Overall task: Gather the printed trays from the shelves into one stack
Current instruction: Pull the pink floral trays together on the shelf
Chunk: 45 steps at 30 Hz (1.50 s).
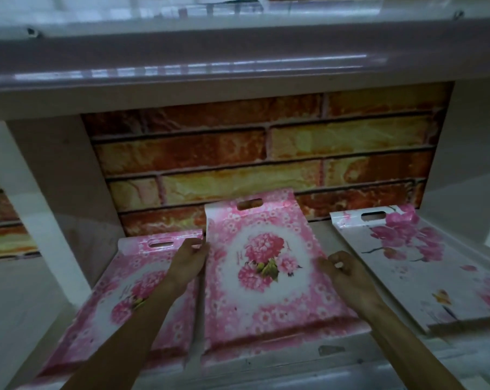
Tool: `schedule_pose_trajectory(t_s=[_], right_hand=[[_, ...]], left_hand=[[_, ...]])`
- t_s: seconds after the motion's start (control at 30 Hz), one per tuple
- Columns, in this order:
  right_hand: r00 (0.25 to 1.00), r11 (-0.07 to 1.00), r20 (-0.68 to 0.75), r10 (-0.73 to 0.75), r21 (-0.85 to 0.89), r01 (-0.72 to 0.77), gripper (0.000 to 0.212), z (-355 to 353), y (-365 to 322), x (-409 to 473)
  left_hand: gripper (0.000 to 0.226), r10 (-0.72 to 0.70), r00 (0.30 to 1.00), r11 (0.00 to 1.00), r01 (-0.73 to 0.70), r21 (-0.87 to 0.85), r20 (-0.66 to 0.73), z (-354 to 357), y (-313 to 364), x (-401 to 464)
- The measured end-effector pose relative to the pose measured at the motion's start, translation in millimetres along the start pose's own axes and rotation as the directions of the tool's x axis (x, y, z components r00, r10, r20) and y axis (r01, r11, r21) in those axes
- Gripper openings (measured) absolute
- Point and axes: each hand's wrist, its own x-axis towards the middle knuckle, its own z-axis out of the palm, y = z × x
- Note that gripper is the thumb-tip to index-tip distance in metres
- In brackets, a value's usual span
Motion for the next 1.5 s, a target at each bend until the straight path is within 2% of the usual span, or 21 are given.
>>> schedule_pose_trajectory(t_s=[0.07, 0.17, 0.33, 0.4, 0.5, 0.6, 0.67, 0.73, 0.8, 0.9, 1.03, 1.17, 1.3, 1.5], right_hand=[[1.0, 0.996, -0.014, -0.022, 0.087, 0.023, 0.028, 4, 2, -7], [0.999, 0.988, -0.022, -0.041, 0.15, 0.044, 0.026, 23, 3, -14], [0.997, 0.975, -0.026, -0.078, 0.207, 0.081, 0.026, 76, -2, -25], [0.997, 0.974, -0.016, -0.081, 0.213, 0.082, 0.025, 101, -8, -29], [0.998, 0.97, 0.022, -0.054, 0.237, 0.047, 0.024, 139, -20, -36], [0.997, 0.975, 0.047, -0.06, 0.214, 0.049, 0.023, 174, -30, -40], [0.997, 0.983, 0.059, -0.055, 0.179, 0.044, 0.023, 194, -35, -42], [0.997, 0.99, 0.062, -0.053, 0.136, 0.044, 0.023, 211, -38, -43], [0.995, 0.995, 0.07, -0.068, 0.084, 0.062, 0.024, 225, -39, -46], [0.991, 0.995, 0.091, -0.095, -0.021, 0.097, 0.025, 236, -41, -50], [0.987, 0.961, 0.111, -0.118, -0.237, 0.142, 0.027, 238, -40, -49], [0.981, 0.908, 0.154, -0.119, -0.383, 0.17, 0.028, 234, -30, -46], [0.973, 0.872, 0.193, -0.127, -0.446, 0.202, 0.03, 239, -19, -48], [0.96, 0.842, 0.227, -0.162, -0.475, 0.255, 0.031, 244, -17, -53]], left_hand=[[0.018, -0.015, 1.0, 0.988, 0.013, -0.154, -0.01, -5, 6, -3], [0.029, 0.093, 0.993, 0.987, -0.101, -0.124, -0.073, -16, 14, -11], [0.022, 0.045, 0.972, 0.976, -0.091, -0.196, -0.229, -61, 7, -14], [0.02, 0.016, 0.977, 0.974, -0.063, -0.217, -0.213, -84, 0, -18], [0.017, 0.001, 0.994, 0.962, -0.03, -0.272, -0.106, -120, -14, -28], [0.033, 0.02, 0.997, 0.991, -0.029, -0.13, -0.069, -155, -31, -33], [0.041, 0.028, 0.995, 1.0, -0.028, 0.001, -0.099, -174, -47, -32], [0.047, 0.033, 0.989, 0.981, -0.005, 0.194, -0.144, -187, -60, -30], [0.044, 0.034, 0.985, 0.947, 0.022, 0.322, -0.169, -195, -67, -30], [0.035, 0.008, 0.983, 0.923, 0.063, 0.381, -0.181, -202, -79, -27], [0.036, 0.0, 0.981, 0.91, 0.081, 0.407, -0.195, -205, -91, -21], [0.03, 0.048, 0.981, 0.853, 0.058, 0.518, -0.188, -202, -97, -16], [0.028, 0.068, 0.973, 0.809, 0.076, 0.583, -0.22, -202, -104, -13], [0.023, 0.064, 0.967, 0.795, 0.1, 0.599, -0.246, -208, -108, -12]])
